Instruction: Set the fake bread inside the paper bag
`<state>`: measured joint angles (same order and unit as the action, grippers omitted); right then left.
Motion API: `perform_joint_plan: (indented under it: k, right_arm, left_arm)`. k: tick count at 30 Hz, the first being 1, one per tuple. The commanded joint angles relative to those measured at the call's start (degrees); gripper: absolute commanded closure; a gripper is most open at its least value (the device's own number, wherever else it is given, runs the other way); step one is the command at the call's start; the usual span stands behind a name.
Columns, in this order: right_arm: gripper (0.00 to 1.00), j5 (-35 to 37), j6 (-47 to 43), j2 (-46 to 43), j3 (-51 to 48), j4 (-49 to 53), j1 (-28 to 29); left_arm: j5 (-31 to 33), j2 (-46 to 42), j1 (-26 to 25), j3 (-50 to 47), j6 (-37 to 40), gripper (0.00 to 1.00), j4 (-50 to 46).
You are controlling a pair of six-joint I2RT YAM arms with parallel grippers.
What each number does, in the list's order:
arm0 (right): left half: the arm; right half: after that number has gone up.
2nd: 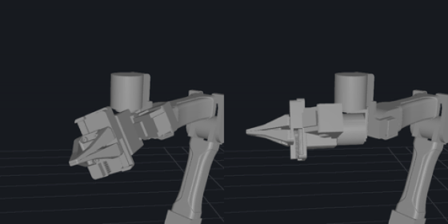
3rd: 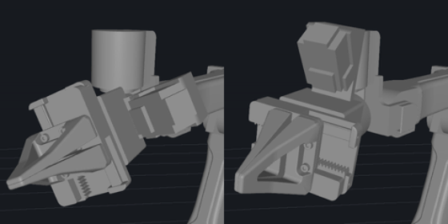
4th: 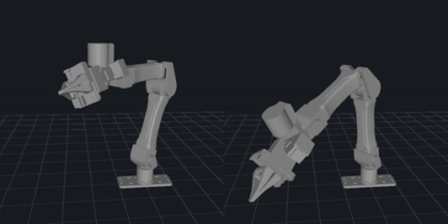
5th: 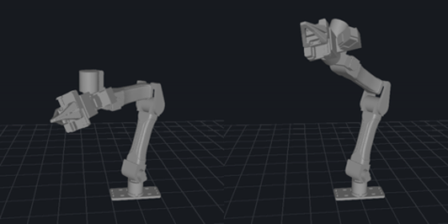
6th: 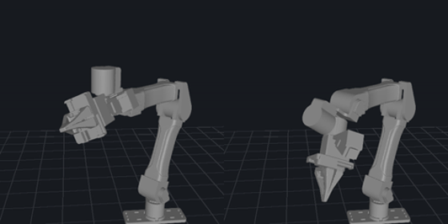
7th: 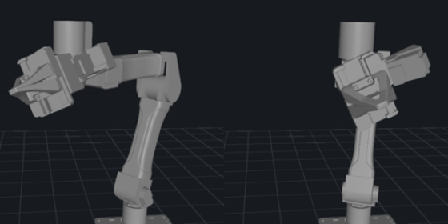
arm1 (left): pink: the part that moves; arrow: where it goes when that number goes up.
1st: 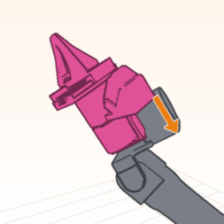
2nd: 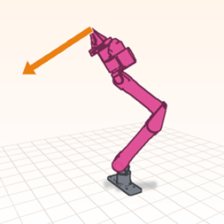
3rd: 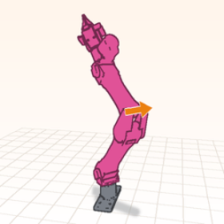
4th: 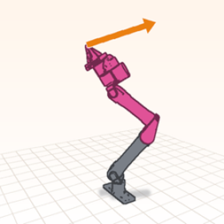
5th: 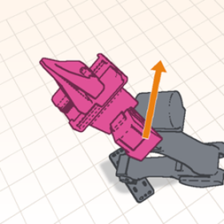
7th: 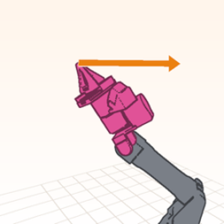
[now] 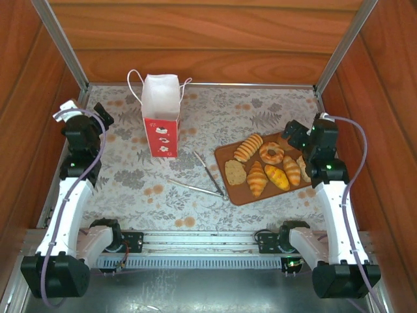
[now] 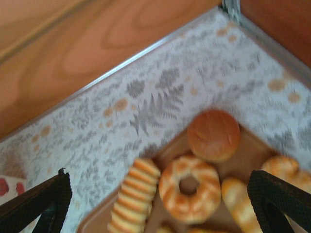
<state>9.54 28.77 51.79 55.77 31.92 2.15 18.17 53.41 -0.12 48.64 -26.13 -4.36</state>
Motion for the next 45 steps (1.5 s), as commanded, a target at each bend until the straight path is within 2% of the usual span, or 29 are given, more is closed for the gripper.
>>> perform_joint_plan:
  k: [1,4,7,14,20,26,30,36,45]
  right_arm:
    - [0.00,-1.00,10.98,1.40,4.49,20.65,-0.41]
    - [0.01,-2.69,19.30,2.99,7.52,30.53,-0.42]
    - [0.05,-4.22,28.53,3.56,8.11,39.00,-0.41]
    - [0.15,-7.57,40.57,4.98,4.13,47.67,-0.43]
    - [0.29,-11.55,48.11,3.09,-8.74,37.75,-0.31]
    - [0.30,-11.65,48.96,5.03,-16.02,29.60,-0.08]
    - [0.31,-11.36,48.53,6.90,-18.04,23.98,-0.01]
    - [0.31,-11.41,49.04,11.63,-19.16,21.63,0.23]
    - [0.35,-10.89,51.50,13.99,-22.43,18.13,1.08]
  left_arm:
    - [-3.31,2.38,0.21,3.27,-2.16,0.00,-11.17]
    - [-4.45,2.61,0.22,3.09,-3.48,0.00,-11.06]
    - [-3.95,2.80,0.21,2.68,-3.45,0.00,-11.09]
    - [-3.85,5.14,0.22,4.15,-2.17,0.00,-10.97]
    - [-5.03,6.12,0.29,4.95,-1.59,0.00,-10.94]
    - [-6.39,3.30,0.27,5.21,-3.31,0.00,-10.93]
    - [-5.87,2.24,0.29,5.65,-3.08,0.00,-12.20]
    - [-5.35,1.58,0.21,6.24,-2.60,0.00,-13.27]
    - [-5.08,1.70,0.21,6.87,-2.34,0.00,-14.05]
